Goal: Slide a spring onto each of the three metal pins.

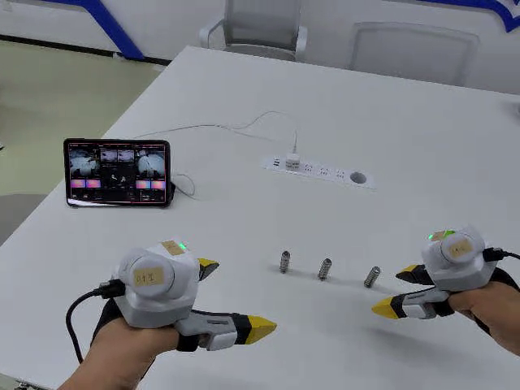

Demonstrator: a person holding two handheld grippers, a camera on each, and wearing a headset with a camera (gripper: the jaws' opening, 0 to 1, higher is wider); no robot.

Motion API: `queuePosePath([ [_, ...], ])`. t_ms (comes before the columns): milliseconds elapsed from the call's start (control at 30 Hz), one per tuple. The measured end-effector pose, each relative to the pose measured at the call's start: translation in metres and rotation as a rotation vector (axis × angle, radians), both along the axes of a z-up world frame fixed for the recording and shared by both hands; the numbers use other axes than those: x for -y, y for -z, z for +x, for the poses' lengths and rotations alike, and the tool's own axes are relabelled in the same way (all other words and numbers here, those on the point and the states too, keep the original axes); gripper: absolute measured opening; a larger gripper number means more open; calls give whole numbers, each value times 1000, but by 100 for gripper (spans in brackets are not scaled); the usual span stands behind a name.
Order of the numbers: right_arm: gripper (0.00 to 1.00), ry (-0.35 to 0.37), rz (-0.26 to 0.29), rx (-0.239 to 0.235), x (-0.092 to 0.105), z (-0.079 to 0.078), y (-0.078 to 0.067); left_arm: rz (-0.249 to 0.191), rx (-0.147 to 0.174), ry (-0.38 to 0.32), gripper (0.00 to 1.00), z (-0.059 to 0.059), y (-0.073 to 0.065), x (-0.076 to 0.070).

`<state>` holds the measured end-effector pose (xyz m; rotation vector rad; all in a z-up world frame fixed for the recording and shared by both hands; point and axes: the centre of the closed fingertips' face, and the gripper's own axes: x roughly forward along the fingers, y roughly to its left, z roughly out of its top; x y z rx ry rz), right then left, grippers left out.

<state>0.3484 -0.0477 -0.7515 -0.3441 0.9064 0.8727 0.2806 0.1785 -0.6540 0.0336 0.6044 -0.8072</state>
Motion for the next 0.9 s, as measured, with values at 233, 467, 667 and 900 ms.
queuePosePath([
  [233, 62, 40, 55, 5, -3, -11, -6, -15, 4, 2, 80, 2, -3, 2],
  [467, 64, 79, 96, 11, -5, -21, -12, -25, 0, -2, 83, 3, -4, 4],
  [667, 68, 130, 141, 39, -7, -27, -17, -27, -6, -5, 87, 5, -3, 6],
  [900, 75, 173, 190, 44, -11, -41, -21, -28, -17, -10, 89, 7, 0, 5],
])
